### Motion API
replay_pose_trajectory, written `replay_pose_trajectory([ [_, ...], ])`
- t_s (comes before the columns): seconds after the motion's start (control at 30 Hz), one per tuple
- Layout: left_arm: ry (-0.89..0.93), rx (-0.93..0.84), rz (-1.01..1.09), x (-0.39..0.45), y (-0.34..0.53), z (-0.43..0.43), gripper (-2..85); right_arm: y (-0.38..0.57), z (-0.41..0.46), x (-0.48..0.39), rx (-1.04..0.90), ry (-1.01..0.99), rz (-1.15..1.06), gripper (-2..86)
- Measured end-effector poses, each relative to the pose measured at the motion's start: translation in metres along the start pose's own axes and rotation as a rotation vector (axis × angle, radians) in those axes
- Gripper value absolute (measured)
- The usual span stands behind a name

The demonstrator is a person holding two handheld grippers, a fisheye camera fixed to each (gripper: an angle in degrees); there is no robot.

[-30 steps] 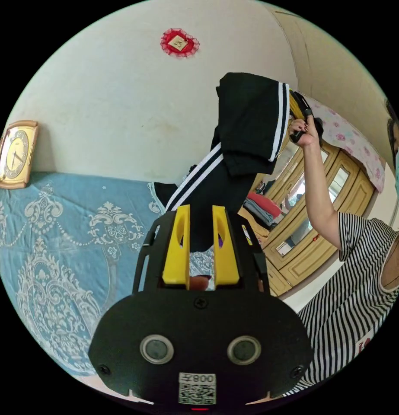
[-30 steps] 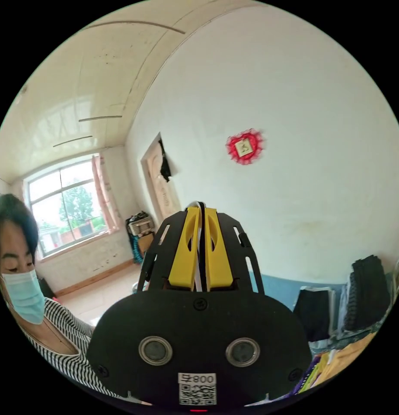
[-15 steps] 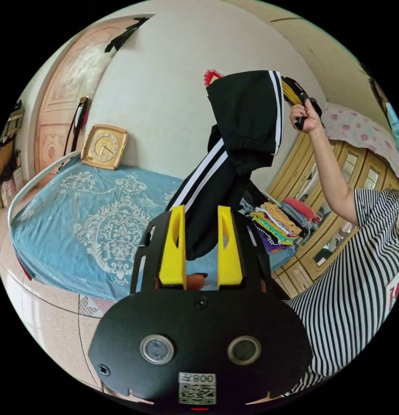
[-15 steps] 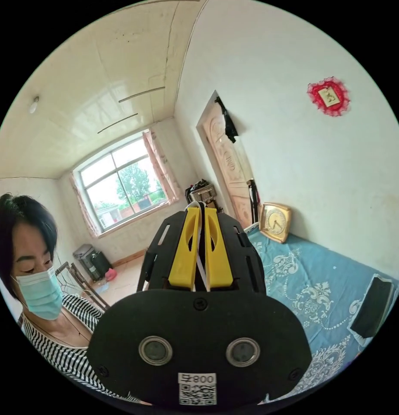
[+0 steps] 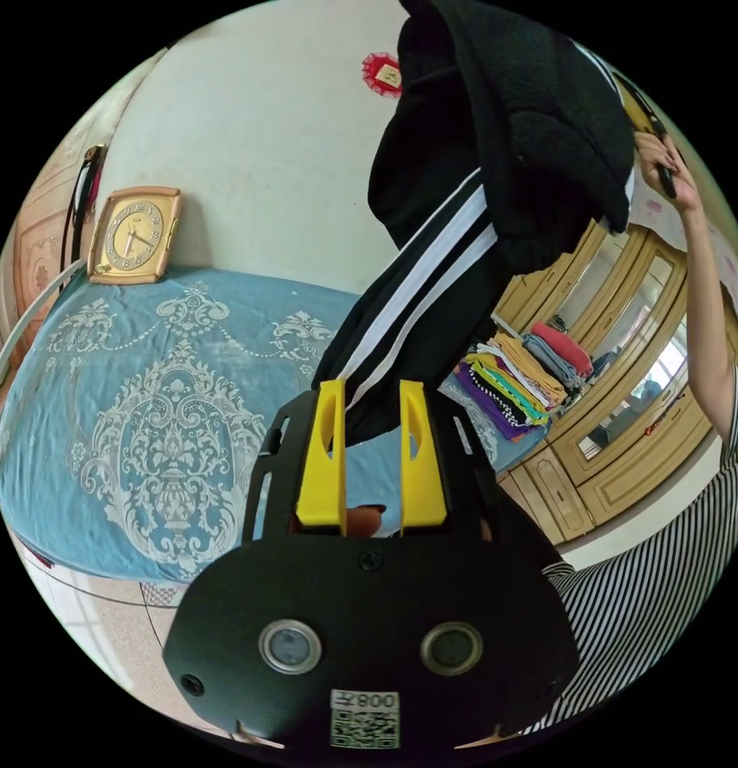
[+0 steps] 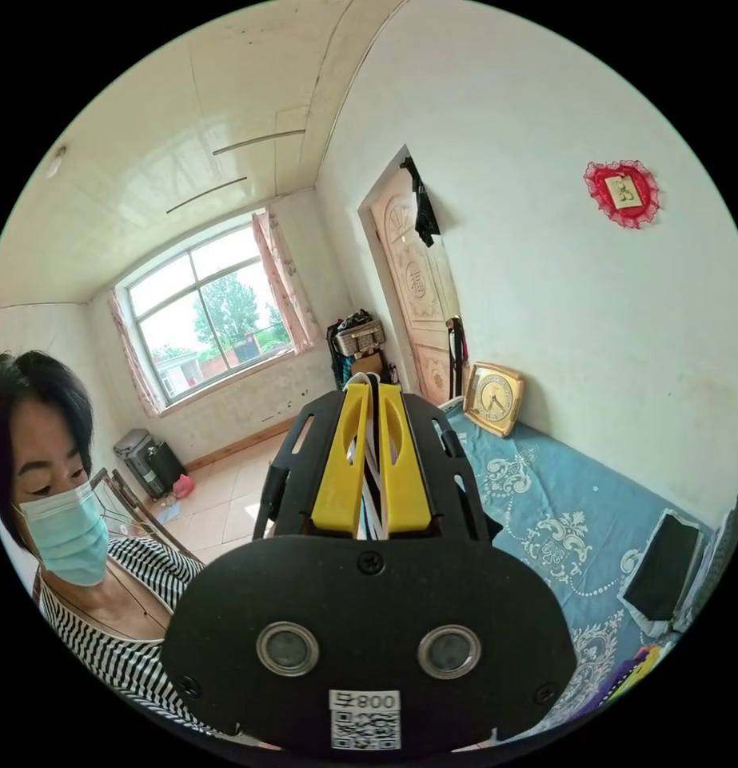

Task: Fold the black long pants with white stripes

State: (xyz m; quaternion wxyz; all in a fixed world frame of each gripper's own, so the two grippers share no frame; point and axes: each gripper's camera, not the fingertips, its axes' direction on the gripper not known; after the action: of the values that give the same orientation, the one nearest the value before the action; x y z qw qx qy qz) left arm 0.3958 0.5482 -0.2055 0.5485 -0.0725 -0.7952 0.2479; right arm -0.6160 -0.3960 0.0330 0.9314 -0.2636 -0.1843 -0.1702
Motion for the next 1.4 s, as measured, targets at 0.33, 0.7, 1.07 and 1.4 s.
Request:
replay_pose_trajectory([
  [0.33,-0.047,-0.063,-0.039,-0.035,0.053,-0.037,3.7,0.004,0.040,0.004,-0.013,-0.025,0.120,1.9],
  [0.7,-0.061,-0.040,-0.052,-0.068,0.052,-0.046,6.6,-0.010,0.090,-0.020,-0.033,-0.076,0.108,1.8],
  [1.07,-0.260,0.039,-0.113,-0.105,0.018,-0.100,0.5,-0.020,0.127,0.020,0.026,0.053,0.233,1.8],
  [1.4,-0.331,0.038,0.193,-0.055,0.019,-0.124,0.3,0.129,0.109,0.136,0.006,0.302,0.749,1.3],
])
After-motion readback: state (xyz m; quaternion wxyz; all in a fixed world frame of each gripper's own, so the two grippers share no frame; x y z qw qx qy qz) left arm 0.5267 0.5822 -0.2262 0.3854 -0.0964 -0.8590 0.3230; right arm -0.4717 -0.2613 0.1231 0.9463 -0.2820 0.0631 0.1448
